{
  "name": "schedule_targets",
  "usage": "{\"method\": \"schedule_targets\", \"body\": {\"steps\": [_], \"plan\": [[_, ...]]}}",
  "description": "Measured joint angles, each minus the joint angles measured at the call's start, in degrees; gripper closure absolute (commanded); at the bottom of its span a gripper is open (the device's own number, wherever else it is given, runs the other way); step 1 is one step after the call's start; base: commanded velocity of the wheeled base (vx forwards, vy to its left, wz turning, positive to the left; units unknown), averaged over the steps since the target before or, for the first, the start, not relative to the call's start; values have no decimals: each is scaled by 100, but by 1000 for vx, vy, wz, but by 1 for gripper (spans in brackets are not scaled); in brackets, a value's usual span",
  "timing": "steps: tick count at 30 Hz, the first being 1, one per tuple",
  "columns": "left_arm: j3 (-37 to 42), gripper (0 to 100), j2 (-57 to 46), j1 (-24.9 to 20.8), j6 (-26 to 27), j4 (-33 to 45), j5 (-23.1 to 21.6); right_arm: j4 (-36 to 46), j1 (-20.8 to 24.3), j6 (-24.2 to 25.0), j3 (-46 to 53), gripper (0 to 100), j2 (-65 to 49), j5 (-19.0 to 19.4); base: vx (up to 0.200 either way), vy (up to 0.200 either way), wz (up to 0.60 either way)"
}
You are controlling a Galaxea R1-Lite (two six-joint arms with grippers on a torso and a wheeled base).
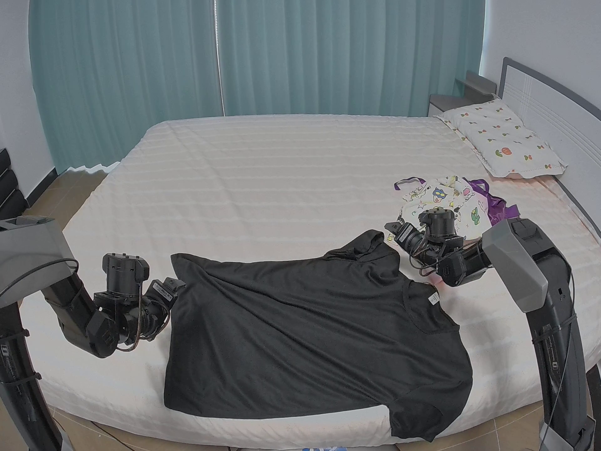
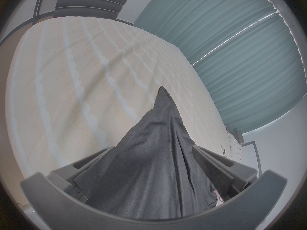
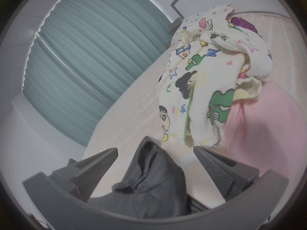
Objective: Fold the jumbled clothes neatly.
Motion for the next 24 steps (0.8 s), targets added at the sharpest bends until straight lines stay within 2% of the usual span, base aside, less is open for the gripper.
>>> {"method": "schedule_targets", "body": {"steps": [7, 8, 18, 24], "plan": [[-6, 0, 16, -2, -2, 0, 0, 11, 69, -35, 63, 0, 96, 171, 0, 0, 0], [-6, 0, 17, -2, -2, 0, 0, 16, 79, -46, 52, 100, 123, 172, 0, 0, 0], [-222, 0, 74, 34, 52, 28, 41, -52, 59, -84, -9, 100, 269, 168, 0, 0, 0], [-1125, 0, 177, 293, 343, 306, 77, -479, -39, -62, -20, 100, 206, 141, 0, 0, 0]]}}
